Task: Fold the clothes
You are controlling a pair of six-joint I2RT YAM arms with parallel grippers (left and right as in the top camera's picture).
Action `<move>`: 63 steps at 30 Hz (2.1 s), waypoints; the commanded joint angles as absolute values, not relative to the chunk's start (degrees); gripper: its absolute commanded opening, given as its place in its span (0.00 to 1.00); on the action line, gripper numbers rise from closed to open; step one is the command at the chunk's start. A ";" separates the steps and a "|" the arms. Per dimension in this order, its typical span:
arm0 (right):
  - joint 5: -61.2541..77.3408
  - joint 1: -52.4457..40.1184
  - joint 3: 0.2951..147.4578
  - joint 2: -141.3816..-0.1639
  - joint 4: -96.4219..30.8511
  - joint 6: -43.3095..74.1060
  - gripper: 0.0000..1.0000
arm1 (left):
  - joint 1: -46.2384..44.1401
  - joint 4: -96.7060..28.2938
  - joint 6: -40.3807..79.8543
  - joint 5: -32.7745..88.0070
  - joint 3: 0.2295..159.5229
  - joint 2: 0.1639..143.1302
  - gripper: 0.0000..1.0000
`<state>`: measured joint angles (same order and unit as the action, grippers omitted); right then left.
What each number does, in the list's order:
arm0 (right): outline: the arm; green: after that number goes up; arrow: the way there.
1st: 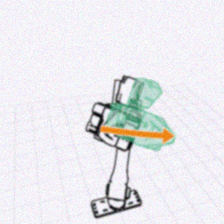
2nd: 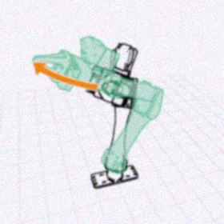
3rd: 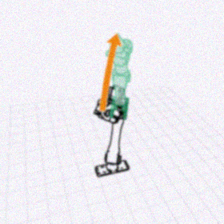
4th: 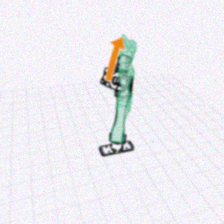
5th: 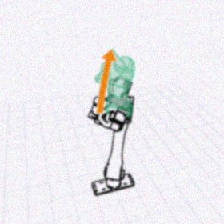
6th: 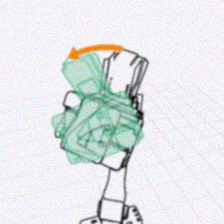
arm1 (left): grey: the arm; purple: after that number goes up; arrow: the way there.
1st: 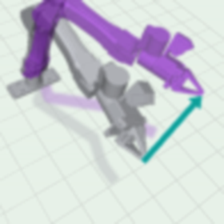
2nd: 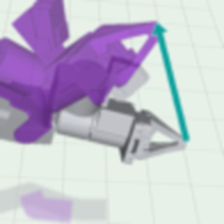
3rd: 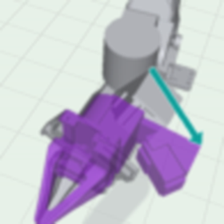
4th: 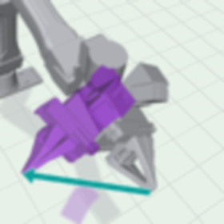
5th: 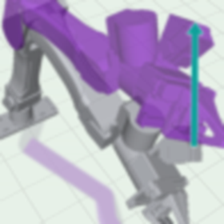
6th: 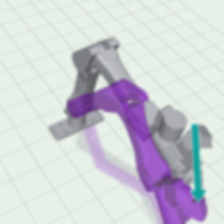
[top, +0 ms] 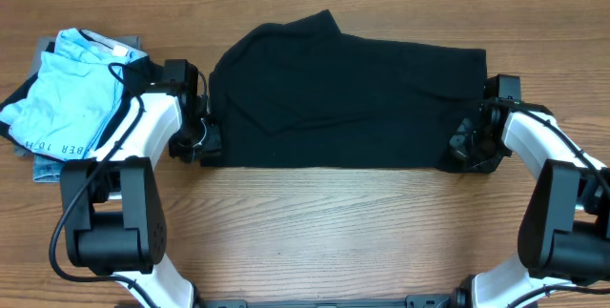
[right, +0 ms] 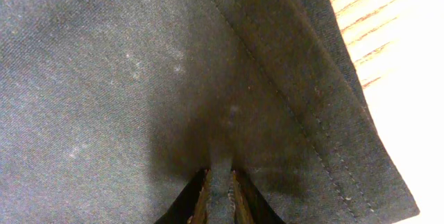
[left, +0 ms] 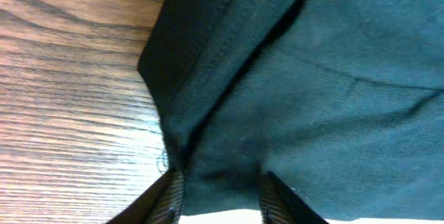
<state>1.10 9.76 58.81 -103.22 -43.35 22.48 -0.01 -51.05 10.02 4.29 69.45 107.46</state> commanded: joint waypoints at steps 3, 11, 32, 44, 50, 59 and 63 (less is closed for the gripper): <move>0.27 10.31 55.24 -106.80 -43.86 22.76 0.15 | 0.10 -51.86 8.95 0.05 69.04 108.31 0.56; 0.30 10.31 55.24 -106.80 -43.86 22.76 0.15 | 0.08 -51.77 8.97 1.08 68.82 108.36 0.45; 0.10 10.31 55.24 -106.80 -44.97 22.76 0.16 | 0.69 -53.74 11.29 -7.88 65.12 108.33 0.04; -3.40 10.31 55.24 -106.80 -47.24 22.74 0.15 | 0.84 -58.57 17.39 -15.70 65.14 108.33 0.04; -3.40 10.31 55.24 -106.80 -49.71 22.90 0.15 | 0.84 -63.53 22.00 -15.64 65.14 108.33 0.04; -3.64 10.35 55.24 -106.80 -55.07 28.18 0.15 | 0.82 -71.16 24.56 -14.92 65.14 108.33 0.04; -4.40 10.37 55.24 -106.80 -57.10 28.16 0.13 | 0.82 -72.88 24.91 -13.47 65.12 108.33 0.04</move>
